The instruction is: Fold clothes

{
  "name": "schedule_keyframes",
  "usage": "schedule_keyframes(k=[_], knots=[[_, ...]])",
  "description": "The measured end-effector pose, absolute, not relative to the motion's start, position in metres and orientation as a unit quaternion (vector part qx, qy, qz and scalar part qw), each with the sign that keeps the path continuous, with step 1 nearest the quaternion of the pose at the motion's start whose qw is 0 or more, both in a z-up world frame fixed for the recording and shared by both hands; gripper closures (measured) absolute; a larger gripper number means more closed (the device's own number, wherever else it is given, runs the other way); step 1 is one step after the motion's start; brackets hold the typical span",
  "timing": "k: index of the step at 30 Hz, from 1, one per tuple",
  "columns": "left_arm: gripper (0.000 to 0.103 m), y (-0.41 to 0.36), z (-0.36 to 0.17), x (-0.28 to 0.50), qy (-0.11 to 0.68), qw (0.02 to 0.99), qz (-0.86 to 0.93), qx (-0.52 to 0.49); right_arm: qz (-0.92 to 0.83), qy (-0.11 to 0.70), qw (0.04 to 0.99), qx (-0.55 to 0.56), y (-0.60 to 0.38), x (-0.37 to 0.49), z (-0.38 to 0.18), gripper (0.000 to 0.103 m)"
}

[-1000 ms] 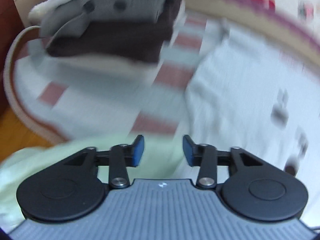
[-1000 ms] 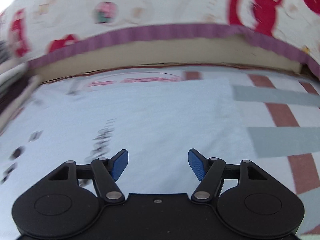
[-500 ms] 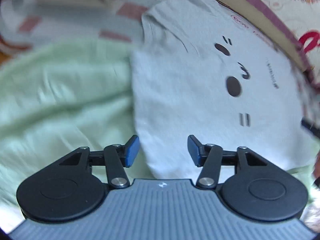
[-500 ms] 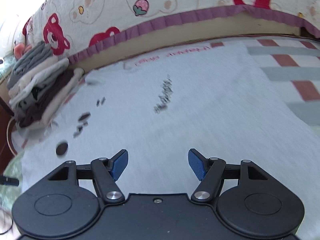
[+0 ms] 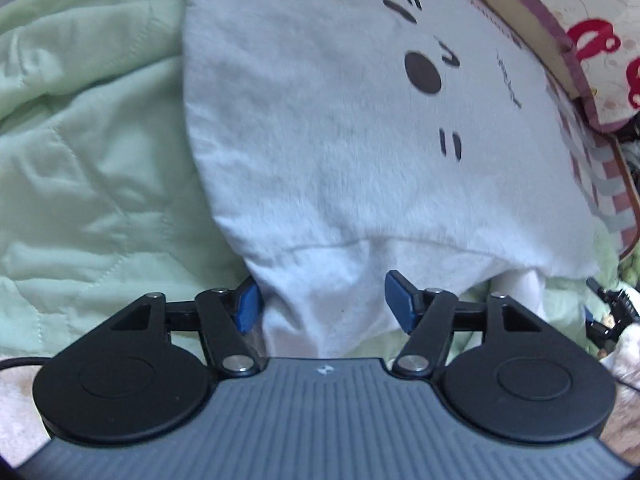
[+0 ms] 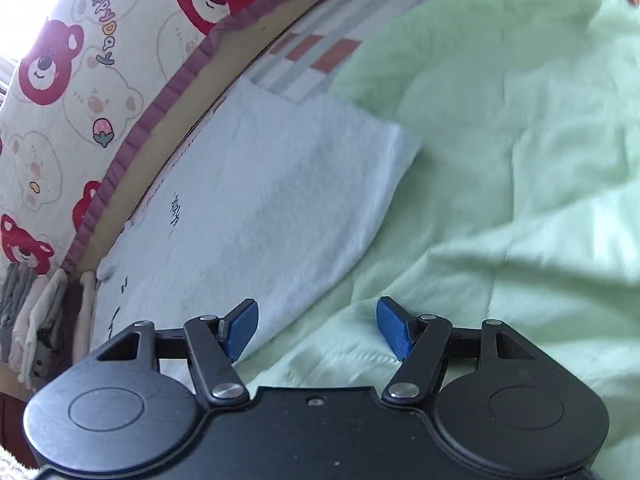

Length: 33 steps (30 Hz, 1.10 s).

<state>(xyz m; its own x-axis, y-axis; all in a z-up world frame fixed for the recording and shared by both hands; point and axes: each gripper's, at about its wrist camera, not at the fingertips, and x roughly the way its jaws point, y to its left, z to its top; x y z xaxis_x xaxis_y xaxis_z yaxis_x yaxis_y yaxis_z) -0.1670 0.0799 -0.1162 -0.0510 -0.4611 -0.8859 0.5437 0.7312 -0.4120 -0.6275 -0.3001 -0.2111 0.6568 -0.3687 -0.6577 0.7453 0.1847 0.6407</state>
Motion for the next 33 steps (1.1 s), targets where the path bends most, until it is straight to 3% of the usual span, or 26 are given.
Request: schedule_keyframes(k=[3,4,6,7,9,11,12,16,23,27,32,33], knots=[[0.031,0.075,-0.118,-0.173,0.623,0.688,-0.368,0.048,-0.363,0.162,0.748,0.533,-0.304,-0.616,-0.216,0.03],[0.034,0.075,-0.118,-0.173,0.622,0.691,-0.367,0.043,-0.358,0.158,0.749,0.535,-0.307,-0.612,-0.217,0.03],[0.058,0.076,-0.116,-0.175,0.608,0.704,-0.364,0.045,-0.357,0.163,0.756,0.524,-0.31,-0.602,-0.217,0.03],[0.088,0.076,-0.114,-0.177,0.597,0.713,-0.364,0.054,-0.357,0.166,0.759,0.518,-0.312,-0.597,-0.217,0.031],[0.095,0.075,-0.108,-0.182,0.572,0.731,-0.365,0.069,-0.358,0.17,0.767,0.505,-0.315,-0.588,-0.216,0.036],[0.096,0.072,-0.098,-0.186,0.539,0.752,-0.371,0.079,-0.362,0.172,0.777,0.485,-0.319,-0.585,-0.216,0.07],[0.096,0.071,-0.091,-0.189,0.518,0.763,-0.378,0.081,-0.358,0.175,0.786,0.473,-0.322,-0.585,-0.214,0.097],[0.096,0.056,-0.066,-0.179,0.458,0.781,-0.418,0.075,-0.337,0.17,0.826,0.419,-0.329,-0.582,-0.197,0.098],[0.097,0.008,-0.055,-0.138,0.42,0.8,-0.427,0.042,-0.329,0.124,0.867,0.352,-0.37,-0.558,-0.141,0.101],[0.097,-0.02,-0.051,-0.114,0.399,0.81,-0.43,0.022,-0.3,0.171,0.875,0.34,-0.392,-0.533,-0.128,0.1],[0.097,-0.046,-0.066,-0.089,0.402,0.818,-0.412,0.001,-0.214,0.282,0.894,0.274,-0.363,-0.497,-0.134,0.087],[0.097,-0.05,-0.071,-0.084,0.405,0.819,-0.407,-0.003,-0.196,0.296,0.897,0.262,-0.356,-0.49,-0.136,0.068]])
